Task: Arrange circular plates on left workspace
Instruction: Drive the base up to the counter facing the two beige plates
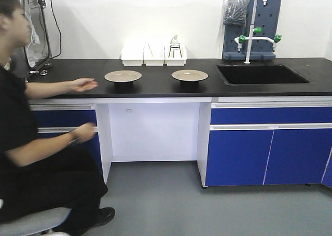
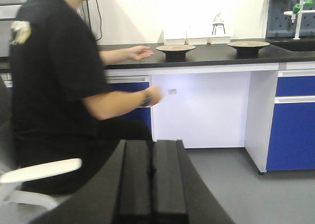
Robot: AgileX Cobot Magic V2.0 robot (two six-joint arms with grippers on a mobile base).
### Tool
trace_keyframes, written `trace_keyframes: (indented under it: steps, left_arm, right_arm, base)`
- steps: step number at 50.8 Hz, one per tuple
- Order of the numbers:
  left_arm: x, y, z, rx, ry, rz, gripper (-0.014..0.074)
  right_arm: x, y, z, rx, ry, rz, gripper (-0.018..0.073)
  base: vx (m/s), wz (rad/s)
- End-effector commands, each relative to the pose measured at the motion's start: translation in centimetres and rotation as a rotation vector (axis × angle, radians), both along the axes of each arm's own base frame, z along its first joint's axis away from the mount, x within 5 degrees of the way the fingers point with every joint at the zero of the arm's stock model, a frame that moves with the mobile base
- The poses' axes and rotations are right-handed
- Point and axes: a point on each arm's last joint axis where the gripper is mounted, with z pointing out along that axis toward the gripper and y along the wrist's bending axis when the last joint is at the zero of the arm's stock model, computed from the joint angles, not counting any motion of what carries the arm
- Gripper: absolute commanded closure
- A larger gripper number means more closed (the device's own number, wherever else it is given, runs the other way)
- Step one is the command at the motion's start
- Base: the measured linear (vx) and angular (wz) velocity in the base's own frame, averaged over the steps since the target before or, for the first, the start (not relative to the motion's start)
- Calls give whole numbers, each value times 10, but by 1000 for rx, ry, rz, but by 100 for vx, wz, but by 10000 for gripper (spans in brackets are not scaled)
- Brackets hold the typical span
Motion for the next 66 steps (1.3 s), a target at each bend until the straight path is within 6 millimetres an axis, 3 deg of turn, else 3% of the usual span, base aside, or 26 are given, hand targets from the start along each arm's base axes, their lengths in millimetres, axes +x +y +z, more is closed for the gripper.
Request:
trace_keyframes:
  steps: [1,40,66]
  left_arm:
    - [0,0,1,-6,-74,6,596]
    - [0,0,1,-6,-74,6,596]
    - [0,0,1,-6,-74,6,596]
  right_arm:
    - [0,-1,1,-13,-69,-10,560]
    - [0,-1,1,-13,-69,-10,560]
    - [0,-1,1,-13,-69,-10,560]
  base:
    - [0,0]
    - [1,1]
    - [23,-4]
